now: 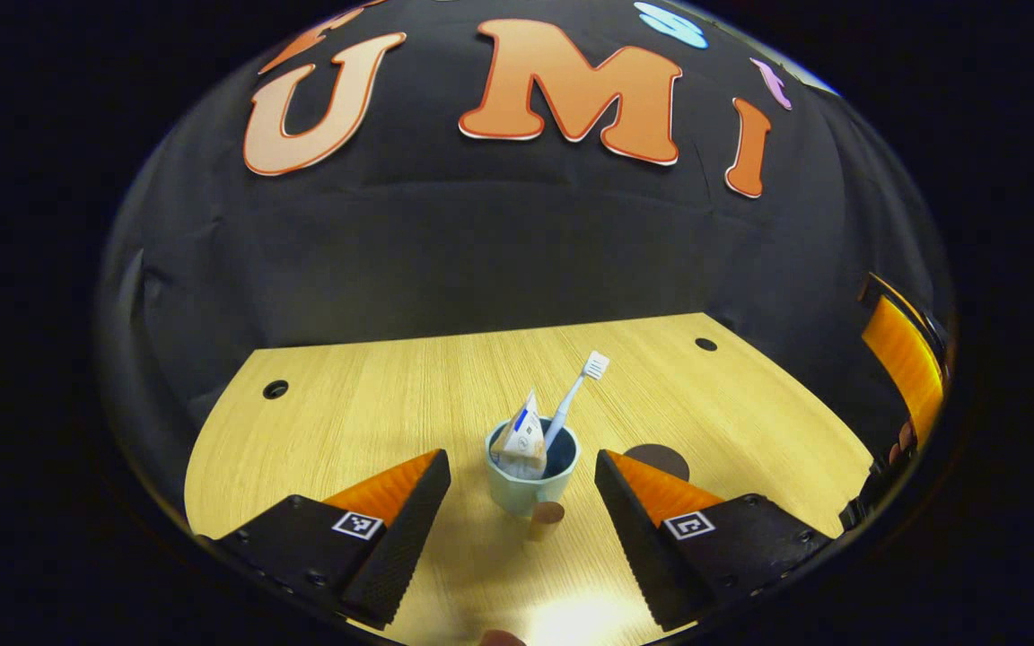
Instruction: Put the toothbrush and toothpaste on the desktop into the cup, then pick up the cup and place it on the coaster on the desktop.
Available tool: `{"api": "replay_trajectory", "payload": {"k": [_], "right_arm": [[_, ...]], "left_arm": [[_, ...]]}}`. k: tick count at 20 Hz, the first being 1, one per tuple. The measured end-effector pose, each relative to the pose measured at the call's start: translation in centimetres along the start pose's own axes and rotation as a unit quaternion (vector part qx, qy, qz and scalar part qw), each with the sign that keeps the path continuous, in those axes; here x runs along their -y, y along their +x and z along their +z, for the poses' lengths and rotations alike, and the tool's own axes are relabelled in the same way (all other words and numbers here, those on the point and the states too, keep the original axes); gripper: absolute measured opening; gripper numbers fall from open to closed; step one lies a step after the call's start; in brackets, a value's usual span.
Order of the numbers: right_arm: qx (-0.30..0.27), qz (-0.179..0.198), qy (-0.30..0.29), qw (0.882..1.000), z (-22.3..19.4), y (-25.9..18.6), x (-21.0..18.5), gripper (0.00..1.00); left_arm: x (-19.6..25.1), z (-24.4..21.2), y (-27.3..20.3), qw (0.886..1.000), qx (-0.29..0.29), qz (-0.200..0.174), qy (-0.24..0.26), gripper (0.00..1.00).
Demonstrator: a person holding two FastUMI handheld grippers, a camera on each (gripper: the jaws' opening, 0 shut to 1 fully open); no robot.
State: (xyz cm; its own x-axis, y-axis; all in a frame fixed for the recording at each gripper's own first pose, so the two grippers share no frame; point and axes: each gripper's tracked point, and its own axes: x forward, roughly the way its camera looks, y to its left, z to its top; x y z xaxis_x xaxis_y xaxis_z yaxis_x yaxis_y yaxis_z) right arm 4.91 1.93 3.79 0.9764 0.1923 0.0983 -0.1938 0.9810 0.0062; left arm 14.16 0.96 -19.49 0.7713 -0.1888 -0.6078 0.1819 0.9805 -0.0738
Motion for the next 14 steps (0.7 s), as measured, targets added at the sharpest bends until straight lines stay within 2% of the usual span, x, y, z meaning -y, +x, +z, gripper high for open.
{"api": "replay_trajectory", "payload": {"k": [1, 8, 9, 11, 14], "right_arm": [[-0.001, -0.003, -0.004, 1.000, -0.1, -0.7, 0.3, 0.95], [0.000, -0.014, -0.005, 1.000, -0.3, -4.7, 2.4, 0.96], [0.000, -0.017, -0.002, 1.000, -0.3, -5.0, 2.6, 0.99], [0.002, -0.021, 0.001, 1.000, -0.4, -5.7, 3.3, 0.96], [-0.001, -0.029, 0.009, 1.000, -0.9, -6.7, 4.4, 0.96]], "left_arm": [[0.2, -0.3, 0.5, 1.000, -0.018, -0.004, 0.003, 0.98], [0.2, -3.7, 3.4, 0.992, -0.129, -0.011, -0.011, 0.98], [0.1, -4.2, 3.7, 0.990, -0.142, -0.006, -0.013, 0.98], [0.3, -5.1, 4.6, 0.987, -0.162, -0.005, -0.018, 0.98], [1.0, -6.8, 5.3, 0.979, -0.201, -0.004, -0.022, 0.97]]}}
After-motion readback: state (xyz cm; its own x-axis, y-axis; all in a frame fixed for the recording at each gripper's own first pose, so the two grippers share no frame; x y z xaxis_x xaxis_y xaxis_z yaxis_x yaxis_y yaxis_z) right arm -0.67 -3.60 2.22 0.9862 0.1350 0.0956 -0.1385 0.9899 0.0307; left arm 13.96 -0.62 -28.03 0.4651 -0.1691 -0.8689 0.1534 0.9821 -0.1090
